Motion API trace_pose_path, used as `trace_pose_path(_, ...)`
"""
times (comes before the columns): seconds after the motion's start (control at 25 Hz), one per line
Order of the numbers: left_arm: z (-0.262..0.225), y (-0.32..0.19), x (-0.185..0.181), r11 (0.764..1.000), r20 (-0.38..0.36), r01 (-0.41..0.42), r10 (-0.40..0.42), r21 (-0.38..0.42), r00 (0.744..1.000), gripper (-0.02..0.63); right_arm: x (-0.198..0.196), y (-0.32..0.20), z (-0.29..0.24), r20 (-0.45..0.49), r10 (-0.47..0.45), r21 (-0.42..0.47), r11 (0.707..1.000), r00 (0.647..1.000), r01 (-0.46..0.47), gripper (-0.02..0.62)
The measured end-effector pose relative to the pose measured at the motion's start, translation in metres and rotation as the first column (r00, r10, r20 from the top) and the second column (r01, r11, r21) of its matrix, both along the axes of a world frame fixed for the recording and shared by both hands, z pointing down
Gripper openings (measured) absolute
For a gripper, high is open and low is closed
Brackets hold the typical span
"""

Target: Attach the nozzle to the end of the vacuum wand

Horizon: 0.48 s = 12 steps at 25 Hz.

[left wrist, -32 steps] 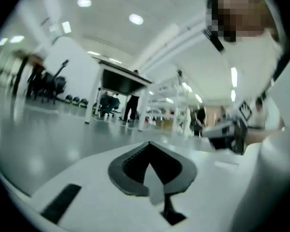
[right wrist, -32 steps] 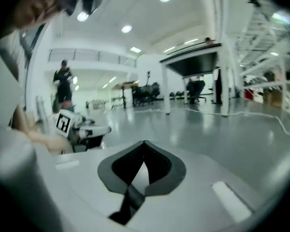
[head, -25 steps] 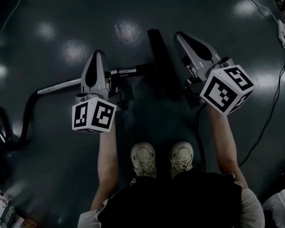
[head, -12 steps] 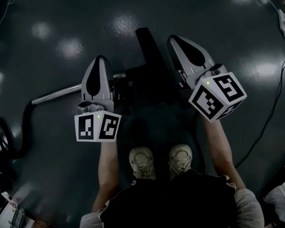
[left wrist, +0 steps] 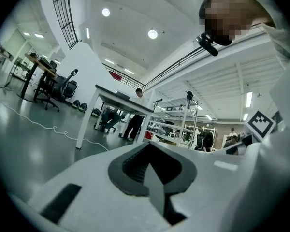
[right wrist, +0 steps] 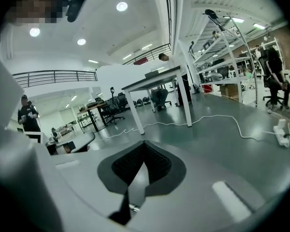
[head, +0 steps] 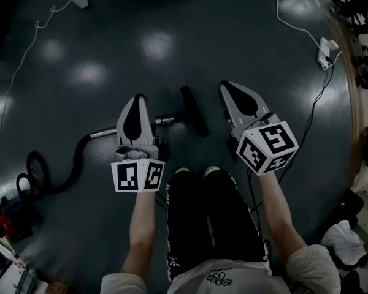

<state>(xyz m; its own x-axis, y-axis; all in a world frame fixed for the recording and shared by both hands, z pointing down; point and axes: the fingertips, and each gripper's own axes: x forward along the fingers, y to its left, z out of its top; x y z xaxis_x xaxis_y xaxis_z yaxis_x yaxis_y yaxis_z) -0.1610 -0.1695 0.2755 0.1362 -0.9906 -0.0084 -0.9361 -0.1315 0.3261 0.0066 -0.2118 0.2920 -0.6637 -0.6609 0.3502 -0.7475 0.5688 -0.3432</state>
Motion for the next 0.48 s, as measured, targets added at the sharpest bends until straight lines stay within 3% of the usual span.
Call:
trace_pose_path(0.28,-0.354,0.074,0.037,0.996,-0.099,-0.023,0.014,-0.085,0.995,0.003,-0.003,0.085,-0.327,0.072,0.071,-0.179,0.982,0.995,-0.057,0.006)
trace_pose_path(0.36,-0.416,0.098,0.046,0.996,-0.091,-0.033,0.025,-0.082,0.996,0.003,0.003,0.107,-0.388,0.077,0.085,-0.165,0.984,0.993,-0.071,0.008)
trace_pose_path(0.48,-0.451,0.133,0.051,0.997,-0.051,-0.022,0.018,-0.069,0.999,0.002,0.006,0.141,-0.435,0.059,0.039,-0.076,0.997,0.997,-0.035,0.006)
